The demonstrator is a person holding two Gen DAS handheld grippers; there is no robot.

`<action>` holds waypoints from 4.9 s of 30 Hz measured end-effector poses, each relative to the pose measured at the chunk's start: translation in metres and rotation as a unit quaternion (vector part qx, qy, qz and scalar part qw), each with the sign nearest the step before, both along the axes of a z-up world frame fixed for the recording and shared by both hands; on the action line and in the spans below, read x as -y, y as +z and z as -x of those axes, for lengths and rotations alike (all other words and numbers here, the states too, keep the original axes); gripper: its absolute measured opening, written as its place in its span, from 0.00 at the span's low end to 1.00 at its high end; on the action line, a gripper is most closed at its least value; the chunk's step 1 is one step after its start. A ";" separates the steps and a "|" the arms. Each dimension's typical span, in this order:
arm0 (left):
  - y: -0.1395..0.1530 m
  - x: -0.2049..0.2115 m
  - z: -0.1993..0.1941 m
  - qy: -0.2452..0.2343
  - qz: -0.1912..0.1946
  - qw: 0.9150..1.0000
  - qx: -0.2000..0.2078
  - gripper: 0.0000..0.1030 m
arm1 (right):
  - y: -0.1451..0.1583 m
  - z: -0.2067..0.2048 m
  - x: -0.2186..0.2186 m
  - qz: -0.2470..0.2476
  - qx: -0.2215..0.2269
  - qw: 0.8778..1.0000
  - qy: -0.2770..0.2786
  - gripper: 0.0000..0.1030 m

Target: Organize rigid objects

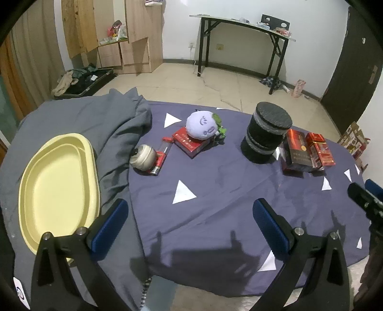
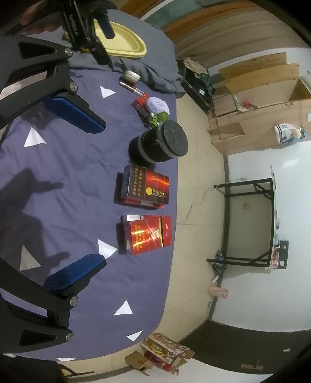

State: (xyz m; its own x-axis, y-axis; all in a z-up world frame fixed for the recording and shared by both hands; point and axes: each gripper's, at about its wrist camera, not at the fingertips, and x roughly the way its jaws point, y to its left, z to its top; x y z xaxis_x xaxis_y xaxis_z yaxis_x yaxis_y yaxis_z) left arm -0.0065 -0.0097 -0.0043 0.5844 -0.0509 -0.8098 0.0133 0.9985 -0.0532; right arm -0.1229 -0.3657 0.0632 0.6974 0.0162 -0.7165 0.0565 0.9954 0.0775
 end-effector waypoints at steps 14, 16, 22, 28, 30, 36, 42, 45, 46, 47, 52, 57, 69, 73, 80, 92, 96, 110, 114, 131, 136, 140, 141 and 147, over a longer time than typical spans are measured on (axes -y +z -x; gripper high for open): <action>-0.001 0.002 -0.002 0.009 0.000 1.000 -0.006 1.00 | 0.003 0.003 0.001 -0.003 0.002 1.000 0.003 1.00; -0.002 0.002 -0.003 0.001 0.010 1.000 -0.009 1.00 | 0.002 0.004 0.001 -0.003 0.001 1.000 0.003 1.00; 0.002 0.007 -0.001 -0.008 0.013 1.000 -0.004 1.00 | 0.000 0.004 0.000 -0.006 -0.003 1.000 0.002 1.00; 0.004 0.007 0.002 -0.004 0.011 1.000 -0.003 1.00 | 0.001 0.004 -0.002 -0.004 -0.001 1.000 0.004 1.00; 0.003 0.007 0.002 -0.002 0.007 1.000 -0.005 1.00 | 0.001 0.004 -0.002 -0.002 0.000 1.000 0.005 1.00; 0.000 0.008 0.003 -0.005 0.004 1.000 -0.006 1.00 | 0.002 0.004 -0.001 0.000 -0.001 1.000 0.003 1.00; -0.002 0.009 0.005 -0.005 -0.005 1.000 -0.006 1.00 | 0.002 0.001 -0.002 -0.008 -0.004 1.000 0.005 1.00; -0.002 0.010 0.004 -0.006 0.006 1.000 -0.008 1.00 | 0.002 0.002 -0.004 0.001 -0.003 1.000 0.010 1.00; -0.001 0.010 0.004 -0.008 0.005 1.000 -0.008 1.00 | 0.001 0.002 -0.004 0.004 -0.005 1.000 0.010 1.00; -0.001 0.011 0.004 -0.009 0.002 1.000 -0.007 1.00 | 0.000 0.001 -0.003 0.002 -0.006 1.000 0.009 1.00; 0.002 0.011 0.005 -0.010 0.004 1.000 -0.003 1.00 | -0.002 0.000 -0.001 0.001 -0.007 1.000 0.004 1.00; 0.003 0.012 0.005 -0.010 0.001 1.000 -0.002 1.00 | -0.006 -0.001 -0.002 -0.002 -0.014 1.000 0.004 1.00; 0.000 0.008 0.001 -0.003 0.000 1.000 -0.009 1.00 | -0.015 -0.006 0.001 -0.009 -0.025 1.000 0.002 1.00; 0.000 0.008 0.000 -0.004 0.001 1.000 -0.009 1.00 | -0.011 -0.004 0.000 -0.010 -0.019 1.000 0.005 1.00; -0.004 -0.009 -0.007 0.013 0.009 0.999 -0.032 1.00 | -0.014 -0.005 0.001 -0.015 -0.029 0.999 0.002 1.00; 0.008 -0.080 -0.023 0.079 0.022 0.996 -0.035 1.00 | -0.011 -0.006 0.017 -0.041 -0.029 0.999 -0.011 1.00; 0.008 -0.086 -0.026 0.082 0.027 0.996 -0.033 1.00 | -0.003 -0.002 0.035 -0.042 -0.018 0.999 -0.025 1.00; -0.033 -0.086 -0.086 -0.030 -0.035 0.996 -0.075 0.53 | -0.018 -0.041 0.062 -0.041 -0.021 0.998 -0.033 1.00; -0.062 -0.095 -0.103 -0.039 0.003 0.994 -0.104 0.52 | -0.030 -0.071 0.059 -0.017 -0.033 0.999 -0.021 1.00; -0.086 -0.093 -0.142 -0.058 0.034 0.994 -0.086 0.51 | -0.067 -0.113 0.076 -0.046 -0.040 0.998 -0.017 1.00; -0.084 -0.089 -0.137 -0.065 0.039 0.994 -0.073 0.51 | -0.069 -0.116 0.076 -0.035 -0.035 0.999 -0.015 0.88; -0.076 -0.085 -0.131 -0.077 0.037 0.995 -0.051 0.51 | -0.070 -0.116 0.074 -0.030 -0.028 0.999 -0.011 0.67; -0.074 -0.083 -0.129 -0.082 0.033 0.995 -0.050 0.51 | -0.071 -0.115 0.074 -0.029 -0.028 0.999 -0.007 0.61; -0.078 -0.078 -0.129 -0.100 0.019 0.993 -0.061 0.51 | -0.074 -0.112 0.075 -0.039 -0.030 0.999 -0.005 0.56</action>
State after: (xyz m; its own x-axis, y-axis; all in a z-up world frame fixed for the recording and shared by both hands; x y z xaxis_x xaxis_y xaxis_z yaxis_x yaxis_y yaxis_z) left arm 0.1221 0.0684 -0.0827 0.4570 -0.1875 -0.8695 0.2029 0.9737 -0.1033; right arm -0.0110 -0.4411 -0.0108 0.6537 0.0664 -0.7538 0.0733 0.9859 0.1505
